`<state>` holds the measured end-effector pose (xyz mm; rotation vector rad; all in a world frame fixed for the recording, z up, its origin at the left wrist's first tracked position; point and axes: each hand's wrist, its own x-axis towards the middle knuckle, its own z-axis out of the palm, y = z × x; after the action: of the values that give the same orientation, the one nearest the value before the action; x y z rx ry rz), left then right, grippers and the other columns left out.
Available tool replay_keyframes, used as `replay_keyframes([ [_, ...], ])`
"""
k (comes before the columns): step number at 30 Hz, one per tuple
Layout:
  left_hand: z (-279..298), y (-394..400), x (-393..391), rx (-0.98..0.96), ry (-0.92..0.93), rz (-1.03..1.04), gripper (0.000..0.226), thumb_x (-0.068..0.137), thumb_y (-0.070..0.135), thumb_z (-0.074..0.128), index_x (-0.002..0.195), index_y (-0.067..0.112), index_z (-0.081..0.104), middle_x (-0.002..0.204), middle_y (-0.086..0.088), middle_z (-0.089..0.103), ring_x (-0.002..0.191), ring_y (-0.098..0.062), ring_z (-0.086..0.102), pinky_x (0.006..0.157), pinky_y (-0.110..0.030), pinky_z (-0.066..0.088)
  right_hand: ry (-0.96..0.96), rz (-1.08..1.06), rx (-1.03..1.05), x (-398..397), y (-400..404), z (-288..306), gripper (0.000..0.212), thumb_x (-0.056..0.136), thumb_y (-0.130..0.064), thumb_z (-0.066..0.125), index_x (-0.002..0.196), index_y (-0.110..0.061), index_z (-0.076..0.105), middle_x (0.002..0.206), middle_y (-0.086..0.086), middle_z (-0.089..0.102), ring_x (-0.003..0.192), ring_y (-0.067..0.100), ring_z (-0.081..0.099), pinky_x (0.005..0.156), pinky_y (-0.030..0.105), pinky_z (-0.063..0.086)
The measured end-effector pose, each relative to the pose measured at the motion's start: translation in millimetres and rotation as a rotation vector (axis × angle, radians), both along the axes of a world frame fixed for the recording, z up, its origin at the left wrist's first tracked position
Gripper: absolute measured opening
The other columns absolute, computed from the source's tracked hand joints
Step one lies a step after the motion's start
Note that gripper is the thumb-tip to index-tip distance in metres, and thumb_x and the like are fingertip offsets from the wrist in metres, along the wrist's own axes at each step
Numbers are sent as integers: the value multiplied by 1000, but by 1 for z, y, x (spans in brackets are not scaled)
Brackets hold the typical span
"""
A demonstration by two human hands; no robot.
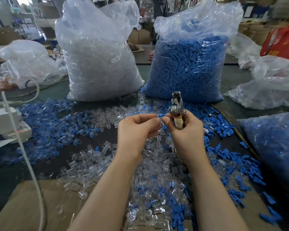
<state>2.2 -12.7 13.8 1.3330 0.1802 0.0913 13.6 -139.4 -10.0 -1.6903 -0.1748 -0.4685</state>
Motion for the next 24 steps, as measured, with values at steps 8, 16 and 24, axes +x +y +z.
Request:
replay_keyframes([
  [8,-3,-5,-1,166,-103,88,12,77,3,79,77,14,76,74,-5,75,76,-22,74,69,-27,59,-4,-17,-27,1,1,-2,19,88,-17,74,83,-32,63,82,-17,70,71,0,64,63,12,49],
  [16,-7,-6,-1,407,-226,150,16,76,12,81,73,26,74,71,12,73,68,-4,70,65,-18,56,39,-20,-60,2,-1,-3,12,88,-17,73,83,-24,65,76,-1,69,73,20,64,65,36,51],
  [24,-11,-5,3,446,-224,227,16,78,17,81,71,27,71,68,13,71,65,-4,68,64,-21,57,78,61,-91,0,-3,-1,12,89,-12,69,85,-22,67,78,6,67,75,29,61,64,39,50],
])
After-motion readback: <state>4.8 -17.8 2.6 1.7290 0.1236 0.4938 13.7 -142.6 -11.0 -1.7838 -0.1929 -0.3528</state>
